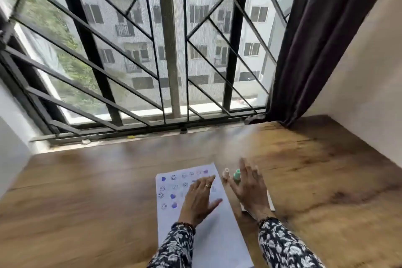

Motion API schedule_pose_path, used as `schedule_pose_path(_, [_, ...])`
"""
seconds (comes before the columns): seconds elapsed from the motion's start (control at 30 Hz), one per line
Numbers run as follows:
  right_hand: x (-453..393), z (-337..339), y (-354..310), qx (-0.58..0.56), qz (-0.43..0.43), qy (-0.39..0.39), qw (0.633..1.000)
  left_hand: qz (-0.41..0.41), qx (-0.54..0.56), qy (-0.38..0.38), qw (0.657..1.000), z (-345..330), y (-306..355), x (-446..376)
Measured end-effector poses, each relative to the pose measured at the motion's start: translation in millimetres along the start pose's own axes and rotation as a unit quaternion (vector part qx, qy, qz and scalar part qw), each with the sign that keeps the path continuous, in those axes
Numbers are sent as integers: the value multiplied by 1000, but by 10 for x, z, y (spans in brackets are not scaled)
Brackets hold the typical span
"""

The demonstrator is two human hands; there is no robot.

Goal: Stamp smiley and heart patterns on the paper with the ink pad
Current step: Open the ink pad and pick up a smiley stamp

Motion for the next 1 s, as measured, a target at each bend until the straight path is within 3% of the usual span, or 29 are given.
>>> schedule_pose_path(0.33, [465,-342,491,-50,-245,-19,968,-31,68,-39,996,-469,425,-203])
schedule_pose_path(0.47, [538,-315,501,-71,-241,37,967,-50,72,-12,996,-473,497,-214])
schedule_pose_path(0.67, [612,-252,543,-121,-255,54,958,-19,124,17,992,-452,476,-89])
schedule_pose_path(0.9, [575,-235,624,-179,-269,9,946,11,138,23,990,-399,451,-70])
schedule_pose_path(0.97, [529,-225,742,-279,-289,-3,916,12,129,20,991,-401,452,-70])
schedule_pose_path(1.0, [509,-214,831,-355,-312,0,881,13,122,16,992,-416,452,-69])
Point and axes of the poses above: each hand's wrist, its own x-axis away from the middle knuckle, its own z-axis out of the back of the hand, y = z × x, the point moved 7 cm from there along -x, towards the middle knuckle, and after that the axes turned 12 degrees about -x, right-handed, at the moved point
